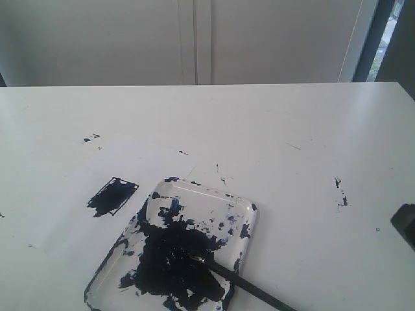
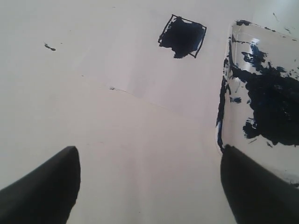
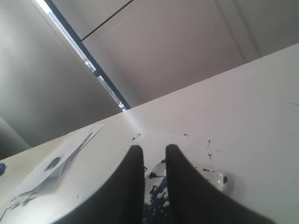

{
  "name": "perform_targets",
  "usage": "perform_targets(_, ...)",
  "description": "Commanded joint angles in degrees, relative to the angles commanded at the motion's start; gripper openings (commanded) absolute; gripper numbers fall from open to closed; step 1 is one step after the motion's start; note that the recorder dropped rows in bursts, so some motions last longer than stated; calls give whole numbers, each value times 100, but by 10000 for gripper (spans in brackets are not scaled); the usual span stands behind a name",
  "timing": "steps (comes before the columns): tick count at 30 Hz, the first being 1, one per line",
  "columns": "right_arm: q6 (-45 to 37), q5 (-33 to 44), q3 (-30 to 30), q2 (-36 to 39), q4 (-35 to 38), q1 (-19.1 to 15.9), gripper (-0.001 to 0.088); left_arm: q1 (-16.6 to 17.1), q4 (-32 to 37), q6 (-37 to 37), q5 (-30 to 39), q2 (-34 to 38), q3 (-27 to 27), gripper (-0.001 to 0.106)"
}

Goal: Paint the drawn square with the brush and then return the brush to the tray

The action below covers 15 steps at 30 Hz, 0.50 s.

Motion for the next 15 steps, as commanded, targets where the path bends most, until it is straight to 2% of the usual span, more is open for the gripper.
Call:
perform_targets(6, 0, 0, 0, -13, 0, -892, 171, 0, 0, 0, -37, -164, 0, 834)
perform_targets(10, 0, 12, 0, -162, 0, -1339, 171, 0, 0, 0, -37, -164, 0, 834)
perform_targets(15, 0, 12, 0, -339, 0, -2062, 171, 348, 10, 0, -37, -164, 0, 834)
